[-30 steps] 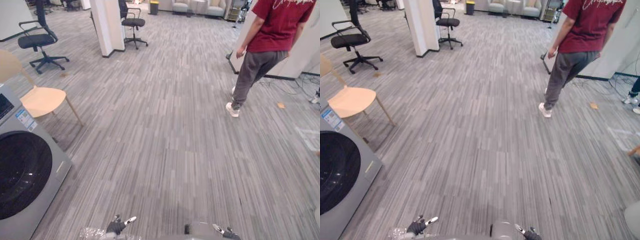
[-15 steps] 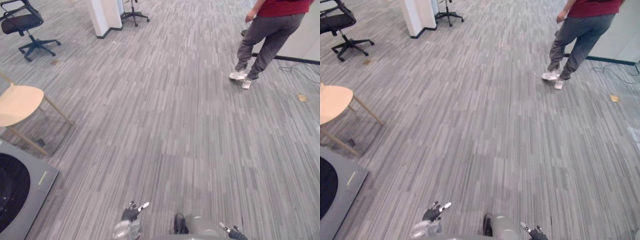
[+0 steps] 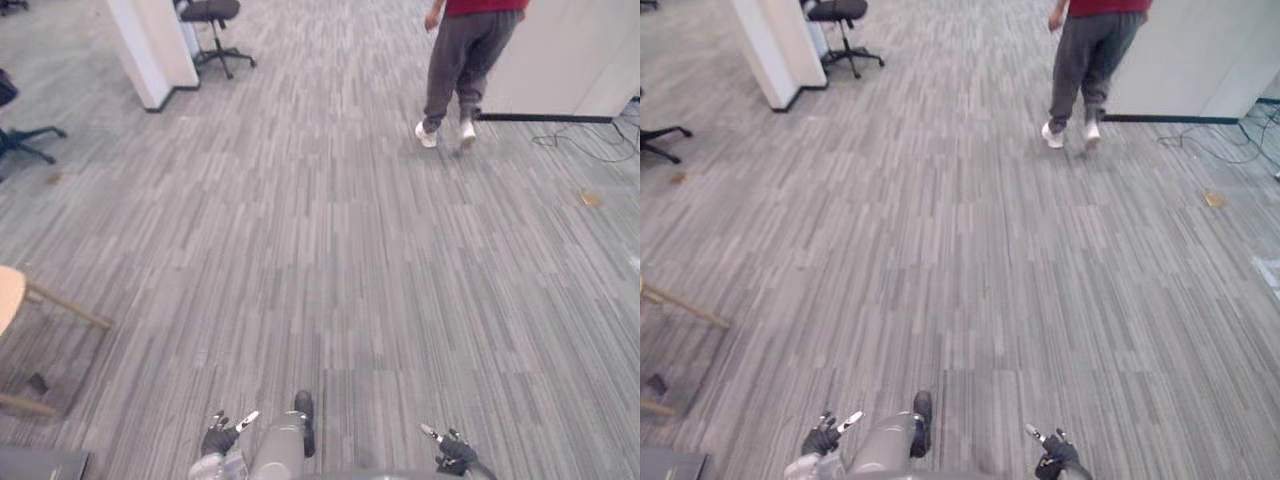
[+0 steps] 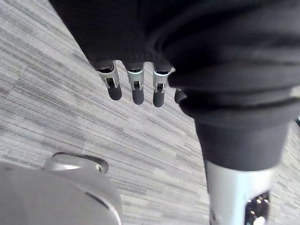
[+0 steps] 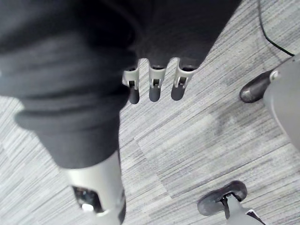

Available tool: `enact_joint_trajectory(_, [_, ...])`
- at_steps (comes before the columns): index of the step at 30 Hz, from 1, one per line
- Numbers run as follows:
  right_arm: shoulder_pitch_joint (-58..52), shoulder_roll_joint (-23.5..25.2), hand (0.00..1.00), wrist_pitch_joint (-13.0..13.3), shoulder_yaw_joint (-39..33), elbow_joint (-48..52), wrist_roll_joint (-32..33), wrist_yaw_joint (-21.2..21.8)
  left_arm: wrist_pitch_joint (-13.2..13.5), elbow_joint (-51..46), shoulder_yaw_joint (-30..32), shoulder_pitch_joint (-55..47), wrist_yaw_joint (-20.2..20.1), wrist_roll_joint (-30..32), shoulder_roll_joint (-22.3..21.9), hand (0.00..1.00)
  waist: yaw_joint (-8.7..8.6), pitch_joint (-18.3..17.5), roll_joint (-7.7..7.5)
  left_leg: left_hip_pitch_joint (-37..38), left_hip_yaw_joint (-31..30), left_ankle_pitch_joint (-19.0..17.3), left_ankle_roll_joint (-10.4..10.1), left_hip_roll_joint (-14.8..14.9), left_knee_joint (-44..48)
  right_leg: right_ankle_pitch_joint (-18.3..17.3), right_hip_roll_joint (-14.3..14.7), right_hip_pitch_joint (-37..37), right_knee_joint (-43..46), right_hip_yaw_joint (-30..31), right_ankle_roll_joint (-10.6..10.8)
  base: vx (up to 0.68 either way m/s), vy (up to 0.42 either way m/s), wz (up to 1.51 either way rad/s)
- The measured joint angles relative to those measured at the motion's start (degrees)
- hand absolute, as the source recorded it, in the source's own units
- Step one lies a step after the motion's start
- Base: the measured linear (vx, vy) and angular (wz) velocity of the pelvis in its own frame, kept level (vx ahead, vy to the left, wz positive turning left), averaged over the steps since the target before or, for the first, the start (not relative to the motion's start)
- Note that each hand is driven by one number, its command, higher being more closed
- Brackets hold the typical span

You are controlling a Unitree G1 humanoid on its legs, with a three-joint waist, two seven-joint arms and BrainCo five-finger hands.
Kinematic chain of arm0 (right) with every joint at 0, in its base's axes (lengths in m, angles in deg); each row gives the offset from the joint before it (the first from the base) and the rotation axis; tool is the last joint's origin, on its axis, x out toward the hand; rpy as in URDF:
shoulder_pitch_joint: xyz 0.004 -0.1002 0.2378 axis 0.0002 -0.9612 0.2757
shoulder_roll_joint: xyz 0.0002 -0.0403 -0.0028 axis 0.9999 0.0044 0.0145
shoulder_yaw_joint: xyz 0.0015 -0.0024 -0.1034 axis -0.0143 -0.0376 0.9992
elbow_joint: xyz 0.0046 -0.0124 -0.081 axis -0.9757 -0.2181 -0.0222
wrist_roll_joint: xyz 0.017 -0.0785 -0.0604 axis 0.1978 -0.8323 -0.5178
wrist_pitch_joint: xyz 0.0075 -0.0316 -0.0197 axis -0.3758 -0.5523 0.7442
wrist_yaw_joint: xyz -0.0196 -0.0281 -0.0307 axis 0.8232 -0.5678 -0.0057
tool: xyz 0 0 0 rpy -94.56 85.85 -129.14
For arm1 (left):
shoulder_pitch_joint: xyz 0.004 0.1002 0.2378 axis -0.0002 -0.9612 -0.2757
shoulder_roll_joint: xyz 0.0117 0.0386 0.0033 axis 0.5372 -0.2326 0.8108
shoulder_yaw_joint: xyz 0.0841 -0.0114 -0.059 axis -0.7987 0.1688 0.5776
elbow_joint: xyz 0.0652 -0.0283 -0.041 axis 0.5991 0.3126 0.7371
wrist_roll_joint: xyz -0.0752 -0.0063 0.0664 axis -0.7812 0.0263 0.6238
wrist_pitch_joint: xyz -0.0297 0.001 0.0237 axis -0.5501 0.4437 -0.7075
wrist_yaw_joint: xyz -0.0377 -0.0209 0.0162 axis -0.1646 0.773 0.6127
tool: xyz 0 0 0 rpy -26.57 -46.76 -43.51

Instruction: Organize washtable

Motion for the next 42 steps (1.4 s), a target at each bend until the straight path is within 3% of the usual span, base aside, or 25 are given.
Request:
enact_joint_trajectory(1, [-0.7,0.2,0.0,0.0,-1.0,-0.9,-0.6,0.1,-0.1,1.6,-0.9,0.9,0.3,0.0,1.0,0.0,-0.44,0.3,-1.19,3.5,0.1,-1.9,1.5,-2.5,-1.0,4.7,-1.5,-4.3,13.0,0.8,6.0,0.64,0.285,0.26])
enact_joint_trajectory(3, [-2.1,0.6,0.0,0.0,-2.0,-1.3,-1.2,0.2,-0.9,2.5,-4.5,1.8,0.4,0.1,2.4,0.0,-1.74,0.8,-1.82,9.7,-0.8,-5.0,2.3,-5.0,-2.6,16.9,-1.4,-11.0,32.0,2.1,11.4,0.68,0.273,0.44])
enact_joint_trajectory(6, [-3.5,-0.5,0.0,0.1,-1.4,-0.4,-1.4,1.3,-1.3,2.5,-9.1,2.7,0.2,0.2,1.6,0.0,-2.2,1.3,-0.48,19.8,-2.3,-7.5,3.4,-5.8,-6.5,14.8,-1.2,-21.3,47.9,-1.5,8.1,0.58,0.181,0.15])
enact_joint_trajectory(8, [-4.7,-0.2,0.0,0.4,-0.9,1.6,-1.4,1.3,-1.3,2.2,-10.2,4.1,0.2,0.8,0.0,0.0,-3.3,1.4,-0.07,26.8,-3.8,-8.6,3.7,-5.7,-12.0,9.5,-0.2,-31.2,43.7,-5.6,4.8,0.54,0.111,0.17])
enact_joint_trajectory(10, [-5.4,-0.4,0.0,0.4,-0.5,2.1,-1.4,1.2,-1.4,2.2,-10.2,5.0,0.2,1.1,-0.9,0.0,-4.27,2.3,0.67,30.8,-5.4,-10.3,3.7,-5.0,-13.6,7.8,0.5,-33.7,32.0,-8.5,4.9,0.51,0.038,0.36])
enact_joint_trajectory(13, [-8.0,0.0,0.0,0.1,-0.2,2.6,-1.3,1.2,-1.3,1.0,-10.2,5.1,0.1,1.2,-3.1,0.0,-4.57,2.4,0.89,36.7,-7.3,-16.3,2.7,-4.6,-14.2,14.1,0.7,-32.6,-3.1,-15.0,4.2,0.6,-0.076,0.33])
enact_joint_trajectory(16, [-9.3,-1.0,0.0,-0.5,1.7,2.6,-1.6,1.1,-1.4,0.9,-7.8,3.4,-0.9,2.9,-4.9,0.0,-5.52,1.3,2.3,39.7,-9.4,-21.5,-3.5,-2.1,-7.7,18.5,2.2,-33.3,-2.9,-16.0,-0.4,0.77,-0.264,0.54])
enact_joint_trajectory(17, [-9.5,-1.8,0.0,-0.6,1.8,2.7,-1.8,1.1,-1.4,0.5,-5.0,2.9,-1.0,3.4,-5.7,0.0,-5.21,0.6,3.89,34.5,-8.6,-21.3,-5.2,0.8,9.2,20.9,3.7,-30.8,-0.7,-16.2,-0.8,0.82,-0.277,0.46])
enact_joint_trajectory(18, [-9.5,-2.8,0.0,-0.6,2.0,2.9,-2.1,1.1,-1.4,0.1,-3.2,2.7,-1.0,3.4,-6.4,0.0,-4.84,0.2,5.49,31.3,-7.8,-18.9,-7.1,2.5,16.7,19.3,5.0,-29.7,-0.5,-17.0,-1.0,0.94,-0.268,0.15])
enact_joint_trajectory(19, [-8.8,-4.0,0.0,-0.6,2.2,3.6,-2.6,1.1,-1.4,-0.6,-0.3,2.2,-1.1,3.4,-7.6,0.0,-4.42,0.3,7.48,24.7,-7.6,-7.3,-7.8,4.6,31.2,16.4,7.1,-27.0,-0.6,-17.4,-1.7,0.6,-0.14,-0.17])
enact_joint_trajectory(20, [-8.3,-4.2,0.0,-0.6,2.3,4.5,-2.7,1.1,-1.4,-0.8,1.0,1.8,-1.0,3.3,-8.0,0.0,-3.68,0.5,7.83,21.6,-7.7,-0.2,-9.3,5.6,37.1,15.2,8.1,-25.4,-0.8,-16.8,-2.4,0.73,-0.149,-0.39])
enact_joint_trajectory(22, [-6.5,-4.7,0.0,-0.4,3.0,5.2,-3.1,1.2,-1.8,-0.9,1.7,1.8,-1.3,3.3,-6.8,0.0,-2.25,1.3,7.93,13.0,-7.7,1.2,-8.7,7.1,52.6,12.0,10.6,-17.5,-3.3,-14.2,-3.3,0.8,-0.106,-0.63])
enact_joint_trajectory(23, [-5.3,-3.6,0.0,-0.4,3.1,5.1,-3.1,1.1,-1.9,-0.9,1.3,1.1,-1.9,3.3,-4.9,0.0,-1.17,2.0,5.85,8.8,-6.0,-1.6,-5.2,7.9,54.6,11.8,10.5,-10.1,-7.1,-11.7,-3.4,0.72,-0.087,-0.61])
enact_joint_trajectory(25, [-4.0,-2.1,0.0,0.0,3.3,5.1,-3.0,1.1,-1.5,-1.8,0.9,-0.1,-2.2,2.3,-3.8,0.0,-0.46,1.7,4.41,4.1,-3.1,-5.5,-3.9,9.3,49.1,11.5,10.0,-4.9,-11.4,-9.4,-3.2,0.65,-0.038,-0.71])
enact_joint_trajectory(28, [-1.0,-0.5,0.0,0.0,3.0,4.8,-2.4,1.0,-1.0,-2.0,-0.1,-0.3,-2.0,1.0,-2.9,0.0,0.0,1.7,4.32,1.5,1.2,-7.2,-4.2,9.3,14.7,7.3,8.2,2.5,-16.3,-6.7,-0.9,0.68,0.093,-0.54])
enact_joint_trajectory(29, [-1.1,-0.6,0.0,0.3,2.8,4.8,-2.4,1.0,-0.9,-1.9,-0.4,-0.7,-1.9,1.1,-3.3,0.0,-0.03,1.3,5.24,2.5,0.7,-5.4,-7.0,8.6,-1.9,5.0,8.2,4.3,-16.8,-5.9,-0.6,0.62,0.208,-0.27])
enact_joint_trajectory(30, [-1.1,-1.1,0.0,0.3,2.8,4.7,-2.4,1.0,-0.9,-1.8,-0.9,-0.6,-1.7,1.0,-3.5,0.0,-0.06,1.0,6.0,1.7,-0.6,-5.0,-7.8,8.3,-5.2,3.9,8.6,4.8,-16.9,-5.5,-0.3,0.77,0.293,-0.31])
enact_joint_trajectory(32, [-1.5,-1.4,0.0,0.1,2.7,2.5,-2.1,0.8,-0.9,-1.2,-1.7,-0.4,-1.5,1.0,-2.4,0.0,0.23,-0.4,4.83,0.5,-3.0,1.5,-6.0,6.0,-3.1,0.5,6.9,6.8,-15.4,-4.1,-0.1,0.71,0.266,-0.27])
enact_joint_trajectory(33, [-2.6,-0.6,0.0,0.1,1.9,1.6,-2.0,0.7,-1.0,-0.4,-2.0,-0.5,-0.8,1.1,-1.1,0.0,-0.26,-2.9,1.37,1.6,-1.8,3.0,-2.3,3.0,-3.5,0.1,3.5,3.5,-7.3,-1.2,-0.8,0.75,0.242,-0.23])
enact_joint_trajectory(34, [-2.6,-0.4,0.0,0.2,1.2,0.8,-2.0,0.8,-1.0,-0.1,-2.0,-0.2,-0.8,1.1,-0.7,0.0,-0.28,-3.2,0.25,2.8,-1.1,2.4,-1.3,1.8,-4.1,0.0,2.4,1.4,-1.8,-0.4,-0.6,0.88,0.275,-0.21])
enact_joint_trajectory(36, [-2.6,0.1,0.0,0.0,-1.9,-1.5,-2.0,1.0,-1.3,1.8,-3.8,1.4,-0.8,1.1,0.3,0.0,-0.8,-2.3,-2.02,7.9,-0.2,0.3,1.0,-1.6,-5.6,6.6,0.7,-5.3,17.4,1.5,7.9,0.61,0.192,0.16])
enact_joint_trajectory(37, [-4.1,0.2,0.0,-0.1,-2.5,-2.1,-2.0,1.1,-1.4,2.5,-6.7,1.6,-0.9,1.1,1.3,0.0,-2.09,-1.7,-1.44,11.4,-0.8,-1.5,2.1,-2.6,-5.8,14.5,0.4,-8.1,27.8,2.2,13.8,0.51,0.139,0.43])
enact_joint_trajectory(38, [-4.5,0.2,0.0,-0.1,-2.4,-2.0,-2.1,1.2,-1.5,3.0,-7.8,1.6,-0.9,1.1,1.5,0.0,-2.38,-1.5,-1.17,13.3,-1.3,-2.5,2.4,-2.7,-5.7,15.6,0.5,-9.7,32.3,2.1,14.1,0.72,0.174,0.4])
enact_joint_trajectory(40, [-5.1,-0.2,0.0,0.0,-1.8,-0.7,-2.1,1.3,-1.9,3.4,-9.4,1.7,-0.9,1.2,1.3,0.0,-3.09,-1.0,-0.11,20.6,-1.6,-3.9,2.4,-2.7,-8.8,12.6,-0.9,-17.2,41.7,-1.5,9.1,0.59,0.137,-0.01])
enact_joint_trajectory(42, [-4.9,-0.4,0.0,0.0,-1.5,0.3,-2.1,1.2,-2.2,3.4,-10.3,2.0,-1.0,1.2,1.0,0.0,-3.17,-0.5,0.5,25.4,-1.6,-4.0,2.5,-2.4,-12.8,8.5,-2.0,-20.5,38.8,-4.0,6.9,0.37,0.08,-0.1])
